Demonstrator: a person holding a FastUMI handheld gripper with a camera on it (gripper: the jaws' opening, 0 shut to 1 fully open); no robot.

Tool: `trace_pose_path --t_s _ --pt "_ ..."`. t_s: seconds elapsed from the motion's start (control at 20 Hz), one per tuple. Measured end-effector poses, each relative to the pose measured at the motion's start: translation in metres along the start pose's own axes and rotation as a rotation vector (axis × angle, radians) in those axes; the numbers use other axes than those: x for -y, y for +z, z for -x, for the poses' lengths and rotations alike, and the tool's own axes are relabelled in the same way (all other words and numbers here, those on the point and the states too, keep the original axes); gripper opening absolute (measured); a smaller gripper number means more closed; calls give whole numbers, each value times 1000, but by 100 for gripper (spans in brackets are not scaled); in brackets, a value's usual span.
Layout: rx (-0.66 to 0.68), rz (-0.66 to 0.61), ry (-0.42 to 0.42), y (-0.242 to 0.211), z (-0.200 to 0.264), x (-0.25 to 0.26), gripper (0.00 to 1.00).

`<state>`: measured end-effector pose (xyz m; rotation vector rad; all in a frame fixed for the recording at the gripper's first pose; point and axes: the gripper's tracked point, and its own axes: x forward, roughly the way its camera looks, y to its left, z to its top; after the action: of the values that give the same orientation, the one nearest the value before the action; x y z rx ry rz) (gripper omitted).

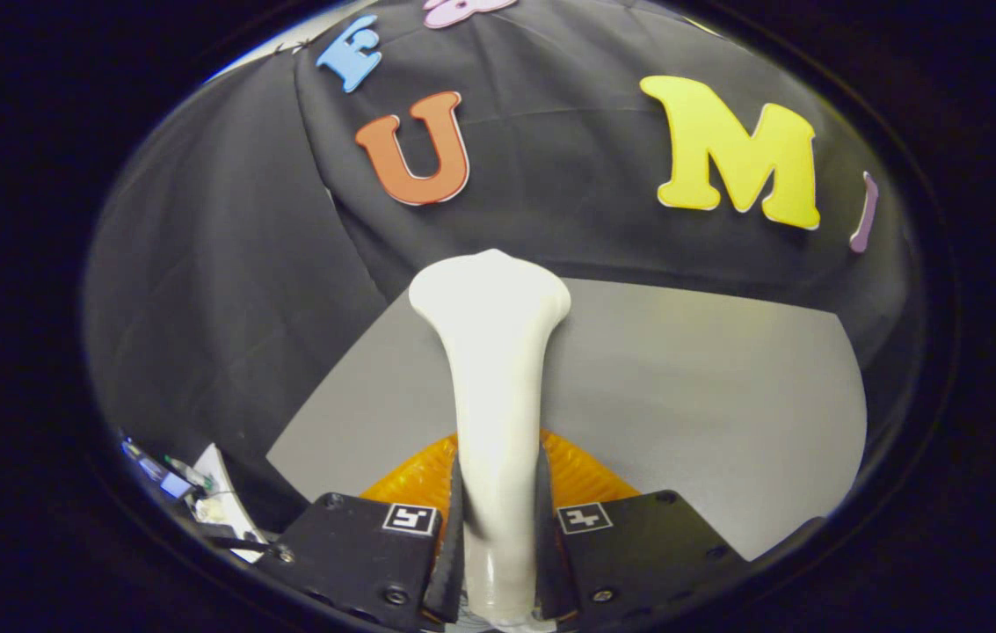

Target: Iron the clothes twice with a garment steamer, once on the left side and once on the right side.

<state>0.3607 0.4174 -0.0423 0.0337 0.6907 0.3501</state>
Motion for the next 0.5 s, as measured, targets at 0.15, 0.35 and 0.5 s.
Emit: trace_pose_path --t_s 0.15,0.35,0.5 --pt "54 -20 14 6 27 0 36" --pt "158 -39 41 10 77 -2 36" --pt "234 -35 39 9 118 6 36"
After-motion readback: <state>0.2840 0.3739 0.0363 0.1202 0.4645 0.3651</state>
